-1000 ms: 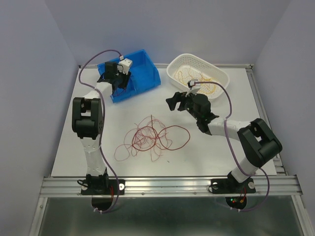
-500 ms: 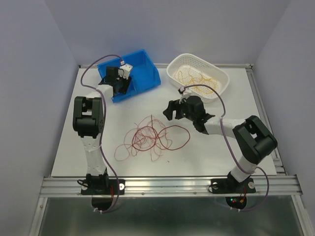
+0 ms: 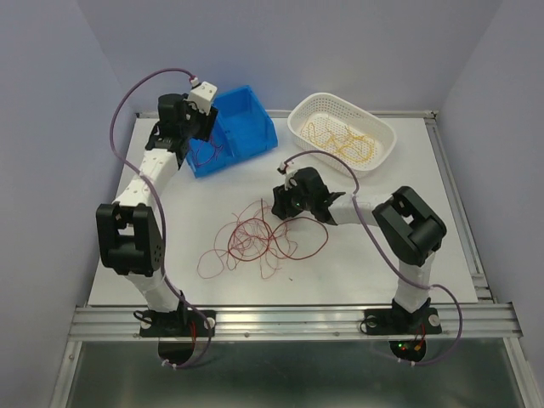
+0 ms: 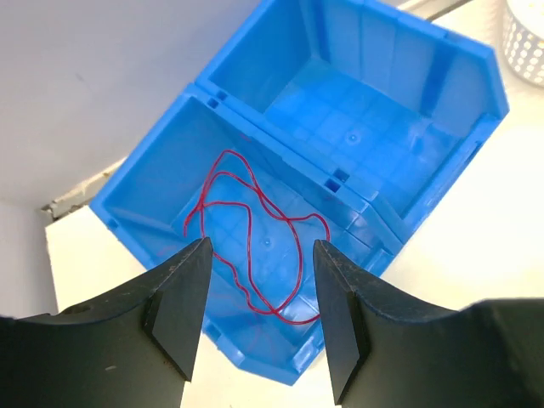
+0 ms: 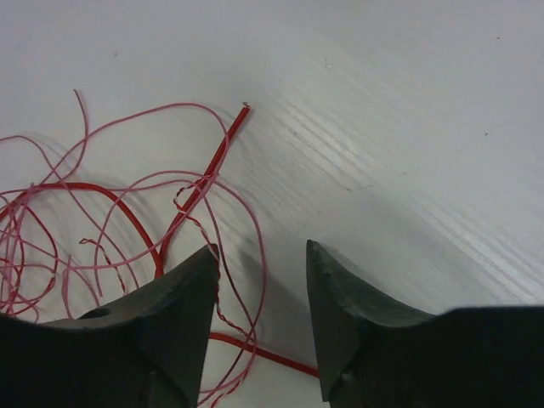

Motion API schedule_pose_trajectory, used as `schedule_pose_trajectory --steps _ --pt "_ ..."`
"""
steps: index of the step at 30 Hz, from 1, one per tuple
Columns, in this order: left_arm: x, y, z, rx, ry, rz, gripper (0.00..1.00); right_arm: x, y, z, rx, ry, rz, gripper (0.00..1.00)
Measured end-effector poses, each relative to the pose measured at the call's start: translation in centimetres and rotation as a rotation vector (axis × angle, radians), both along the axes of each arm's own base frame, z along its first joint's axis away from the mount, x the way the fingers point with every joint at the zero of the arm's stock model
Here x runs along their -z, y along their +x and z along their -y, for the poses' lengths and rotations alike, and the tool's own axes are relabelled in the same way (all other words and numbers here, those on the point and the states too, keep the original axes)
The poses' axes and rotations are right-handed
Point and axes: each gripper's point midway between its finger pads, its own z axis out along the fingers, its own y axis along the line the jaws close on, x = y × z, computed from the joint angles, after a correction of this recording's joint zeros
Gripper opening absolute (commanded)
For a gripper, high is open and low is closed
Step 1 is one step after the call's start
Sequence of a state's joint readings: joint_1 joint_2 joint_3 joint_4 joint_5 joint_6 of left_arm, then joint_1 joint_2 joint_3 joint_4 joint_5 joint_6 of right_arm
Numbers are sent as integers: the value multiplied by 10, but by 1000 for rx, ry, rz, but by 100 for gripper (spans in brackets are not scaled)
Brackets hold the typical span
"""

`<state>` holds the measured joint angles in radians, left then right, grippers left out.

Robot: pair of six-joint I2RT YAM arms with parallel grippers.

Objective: Untangle the cables

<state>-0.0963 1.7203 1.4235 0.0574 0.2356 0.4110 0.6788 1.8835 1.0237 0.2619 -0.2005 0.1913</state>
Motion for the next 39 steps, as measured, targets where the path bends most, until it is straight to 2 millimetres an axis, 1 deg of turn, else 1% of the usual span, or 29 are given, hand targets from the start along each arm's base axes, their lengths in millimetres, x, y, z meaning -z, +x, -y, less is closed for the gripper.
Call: schedule_pose_trajectory --steps 1,2,3,4,6,8,10,11,13,14,15,16,17,18,19,20,21,23,25,28,30,39 --pt "-7 -5 0 4 -2 14 62 4 1 0 -5 -10 -5 34" --pt "-12 -8 0 7 -4 23 62 9 3 -2 -6 -20 -14 26" --pt "-15 -14 1 13 -7 30 62 13 4 -2 -11 -30 -19 7" --pt "-16 -19 1 18 -8 29 62 15 4 -3 -12 -34 -23 1" --pt "-15 -27 2 26 -10 27 62 15 3 -2 -15 -39 -27 0" --pt "-10 -39 4 40 -15 14 62 9 2 -1 -18 -37 -23 1" --pt "-8 -49 6 55 -18 5 62 -6 0 -1 -25 -21 -6 1" --pt "-7 -57 9 73 -20 3 62 -18 -3 -1 -32 -4 11 1" --pt "-9 -70 14 105 -25 11 64 -63 -15 3 -60 67 74 1" --pt "-11 -79 20 132 -27 19 64 -83 -18 3 -71 101 109 1" --pt "-14 -84 27 163 -31 36 64 -115 -26 4 -90 157 169 1" --pt "-15 -96 34 195 -33 45 66 -144 -33 6 -110 208 225 1" --pt "-16 -106 43 236 -36 55 68 -171 -39 7 -126 255 280 1" --pt "-20 -118 55 293 -42 82 69 -189 -44 8 -140 290 321 0" --pt "-21 -127 62 331 -49 95 71 -217 -52 12 -155 339 384 1" --pt "-23 -136 69 374 -56 108 72 -231 -58 14 -169 365 420 0" --pt "-25 -147 80 432 -66 127 72 -240 -62 16 -179 382 445 1" --pt "-28 -159 90 506 -81 148 72 -245 -67 17 -192 394 460 1" --pt "-29 -168 100 573 -94 161 73 -235 -71 17 -208 385 441 1" --pt "-28 -176 109 642 -108 166 73 -219 -75 18 -221 365 406 0" --pt "-28 -180 113 674 -114 169 73 -215 -77 18 -227 362 396 1" --pt "-22 -206 137 844 -149 173 76 -214 -84 15 -268 372 387 1"
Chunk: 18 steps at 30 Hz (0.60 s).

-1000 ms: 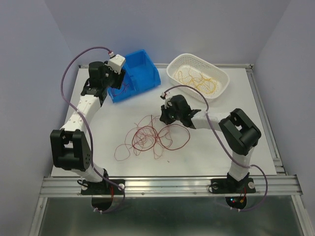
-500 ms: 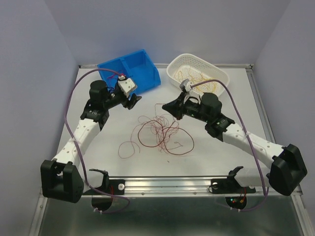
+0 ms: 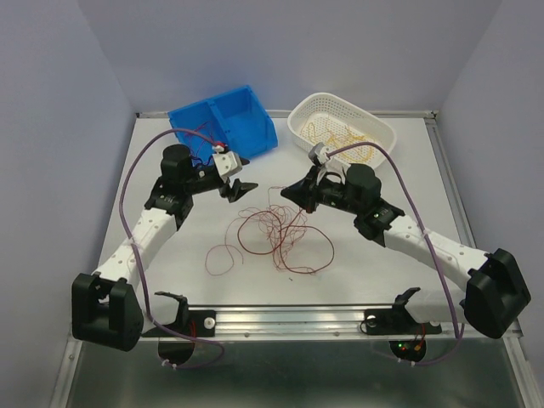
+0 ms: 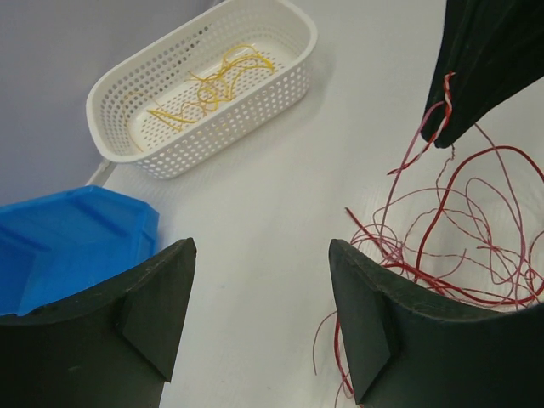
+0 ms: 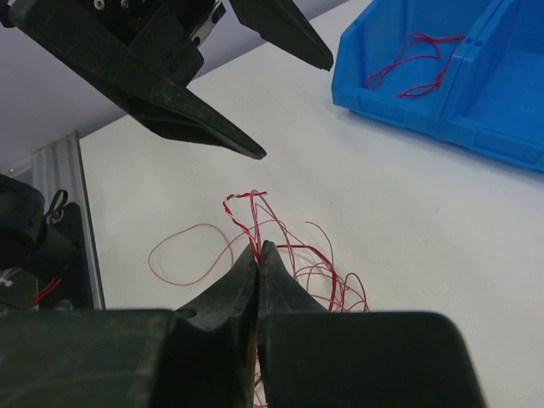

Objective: Untangle the cables

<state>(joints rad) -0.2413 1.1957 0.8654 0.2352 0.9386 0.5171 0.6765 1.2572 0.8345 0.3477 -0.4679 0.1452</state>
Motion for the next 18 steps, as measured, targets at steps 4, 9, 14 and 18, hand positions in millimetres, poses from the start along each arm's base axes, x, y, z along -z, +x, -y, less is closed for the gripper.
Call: schedule_pose_trajectory --steps 4,9,14,18 --pt "1 -13 14 79 -7 5 76 -1 -2 -1 -12 3 2 1" --pt "1 -32 37 180 -8 18 72 -1 -5 -2 -29 5 2 1" --pt "8 -40 51 232 4 17 39 -2 -6 -3 -36 7 1 14" --pt "19 -41 57 248 20 0 0 -4 -6 -3 -39 15 7 38"
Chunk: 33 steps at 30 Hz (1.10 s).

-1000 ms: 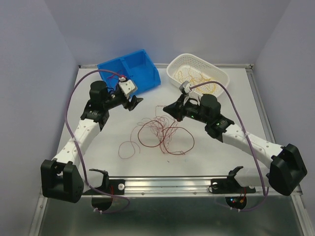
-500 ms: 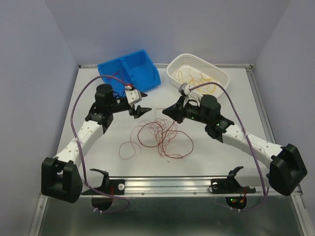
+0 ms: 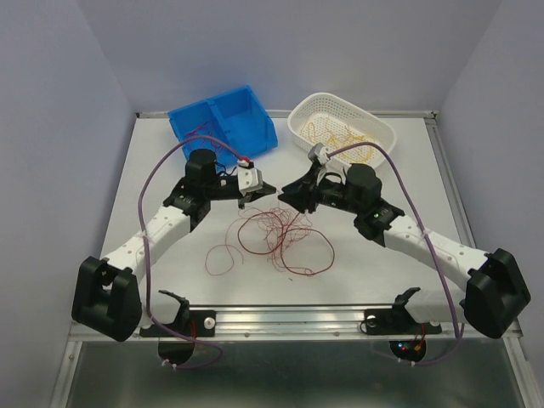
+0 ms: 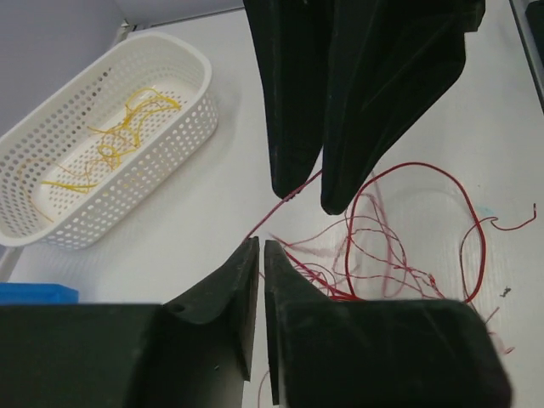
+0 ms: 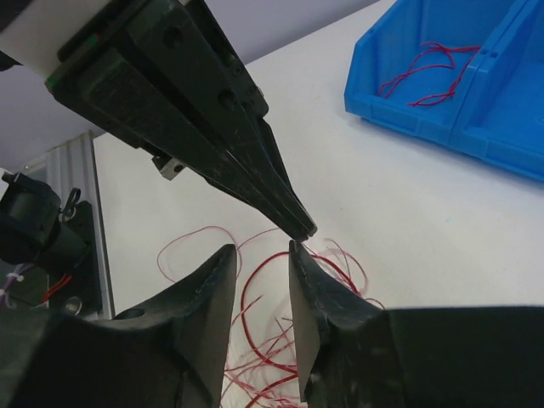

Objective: Untangle the cables

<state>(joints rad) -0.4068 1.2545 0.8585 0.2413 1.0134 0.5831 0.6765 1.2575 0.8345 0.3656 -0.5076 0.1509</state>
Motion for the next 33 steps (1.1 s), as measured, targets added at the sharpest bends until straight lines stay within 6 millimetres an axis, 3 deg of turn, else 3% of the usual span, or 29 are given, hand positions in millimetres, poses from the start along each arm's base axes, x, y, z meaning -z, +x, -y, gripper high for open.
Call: schedule_pose_trajectory --steps 1,2,3,9,11,12,14,17,18,21,28,31,32,33 --pt "4 1 1 4 9 -3 0 -1 0 0 0 2 4 36" --pt "7 1 1 0 14 -15 0 -1 0 0 -1 5 3 28" --pt "12 3 1 -4 24 -27 0 -2 0 0 0 6 6 1" --pt "21 5 -1 -18 45 -46 0 5 -1 1 2 0 -3 1" --pt "22 6 -1 -24 49 -44 0 5 2 1 15 0 -2 19" --pt "22 7 -2 -29 52 -43 0 5 4 2 28 0 0 41" --pt "23 9 -2 -39 58 -37 6 11 9 6 67 -5 -11 48" --pt "24 13 -4 -57 67 -23 33 24 23 14 165 -24 -40 59" --pt "25 13 -5 -59 72 -18 51 28 27 15 190 -32 -51 66" --pt "32 12 -7 -49 105 6 60 50 36 15 221 -74 -89 72" --pt "48 15 -28 -63 165 -4 61 118 27 5 126 -210 -212 73" --pt "48 23 -44 -98 154 -24 61 145 21 2 83 -260 -265 63" --pt "46 27 -51 -112 147 -30 61 153 19 1 72 -273 -280 41" --pt "42 33 -61 -134 134 -33 61 158 18 1 65 -285 -291 34"
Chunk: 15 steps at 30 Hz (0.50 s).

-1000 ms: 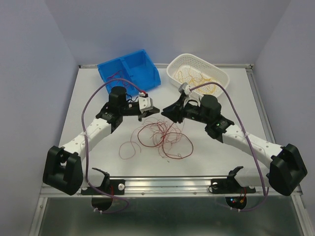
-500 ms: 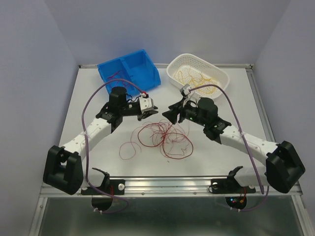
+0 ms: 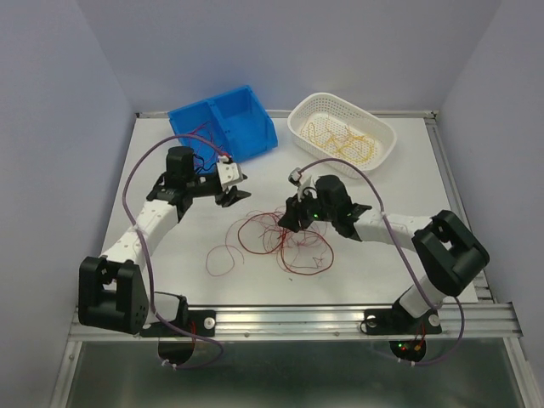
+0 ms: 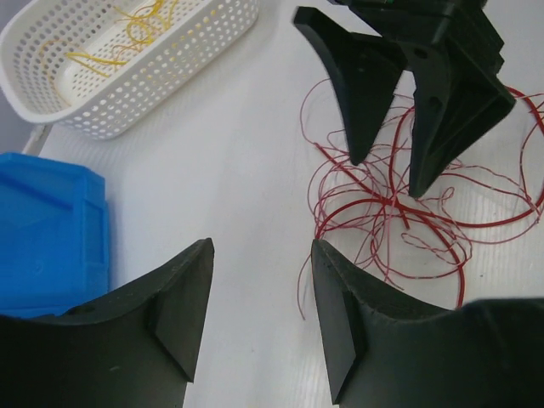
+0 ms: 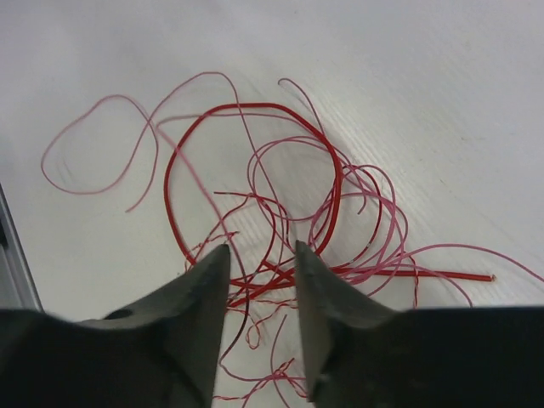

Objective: Untangle the cables

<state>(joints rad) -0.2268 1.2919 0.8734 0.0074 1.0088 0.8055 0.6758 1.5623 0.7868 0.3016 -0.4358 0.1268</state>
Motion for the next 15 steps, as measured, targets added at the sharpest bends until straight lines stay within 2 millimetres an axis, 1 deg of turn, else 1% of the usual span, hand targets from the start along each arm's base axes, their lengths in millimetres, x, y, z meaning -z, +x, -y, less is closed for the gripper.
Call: schedule_pose_trajectory --steps 1,2,3,5,6,9,10,11,15 --pt "-3 4 -6 -11 -9 1 61 6 -1 -1 -5 -8 -17 27" --pt "-6 7 -10 -21 -16 4 61 12 -1 -2 -13 -19 -31 17" --pt "-9 9 -14 -28 -22 9 61 15 -1 -4 -22 -25 -39 1" --pt "-11 9 -15 -22 -30 12 62 17 0 -6 -33 -29 -52 1" --pt "-12 7 -14 -12 -35 10 65 16 -1 -7 -39 -26 -53 1" --pt "-13 4 -11 12 -44 10 70 2 1 -12 -53 0 -34 1" --pt "-13 2 -11 24 -46 10 70 -3 0 -12 -59 9 -27 0" --pt "-12 0 -10 35 -46 11 71 -12 -1 -13 -66 22 -16 0" --pt "-9 -9 -8 79 -49 6 70 -71 0 -18 -90 112 87 0"
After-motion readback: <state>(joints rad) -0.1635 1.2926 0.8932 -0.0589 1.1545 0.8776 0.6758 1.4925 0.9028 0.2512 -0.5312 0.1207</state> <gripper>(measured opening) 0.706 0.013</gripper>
